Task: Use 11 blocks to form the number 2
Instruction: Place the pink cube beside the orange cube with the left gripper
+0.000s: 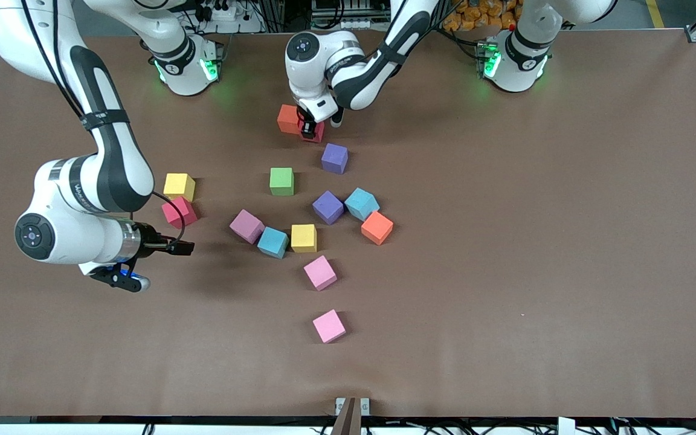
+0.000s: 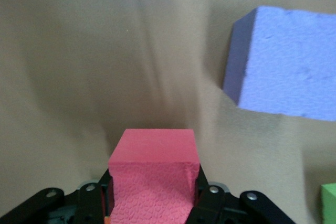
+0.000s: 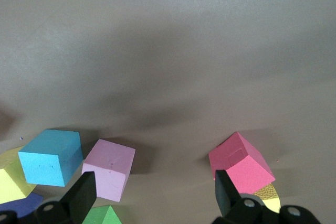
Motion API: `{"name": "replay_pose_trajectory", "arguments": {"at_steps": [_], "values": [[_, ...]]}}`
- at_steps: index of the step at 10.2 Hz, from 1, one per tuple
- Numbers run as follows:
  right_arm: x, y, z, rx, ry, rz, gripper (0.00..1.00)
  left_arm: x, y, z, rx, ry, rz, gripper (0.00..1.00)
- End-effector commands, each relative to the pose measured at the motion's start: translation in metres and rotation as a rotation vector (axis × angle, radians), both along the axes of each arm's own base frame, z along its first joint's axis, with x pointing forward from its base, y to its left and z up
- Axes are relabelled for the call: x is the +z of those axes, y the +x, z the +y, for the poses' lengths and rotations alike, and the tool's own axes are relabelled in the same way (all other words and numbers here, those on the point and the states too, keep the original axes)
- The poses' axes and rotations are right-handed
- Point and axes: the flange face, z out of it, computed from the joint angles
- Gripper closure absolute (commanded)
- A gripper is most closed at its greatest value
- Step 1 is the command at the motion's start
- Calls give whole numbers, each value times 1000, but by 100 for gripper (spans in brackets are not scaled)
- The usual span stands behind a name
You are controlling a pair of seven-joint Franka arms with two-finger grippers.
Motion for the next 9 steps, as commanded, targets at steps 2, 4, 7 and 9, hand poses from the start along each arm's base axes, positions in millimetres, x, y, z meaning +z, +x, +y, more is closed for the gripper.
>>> {"name": "replay_pose_trajectory", "arguments": {"at_steps": [2, 4, 7, 9], "values": [[0, -1, 3, -19, 4, 1, 0, 0, -28, -8, 36, -7, 16, 98], [1, -1, 3, -19, 5, -1, 0, 0, -30, -9, 66, -3, 19, 99], [1, -1, 3, -19, 5, -1, 0, -4, -31, -10, 129, -5, 26, 99], [1, -1, 3, -19, 5, -1, 0, -4, -29, -11, 192, -11, 29, 99]]}}
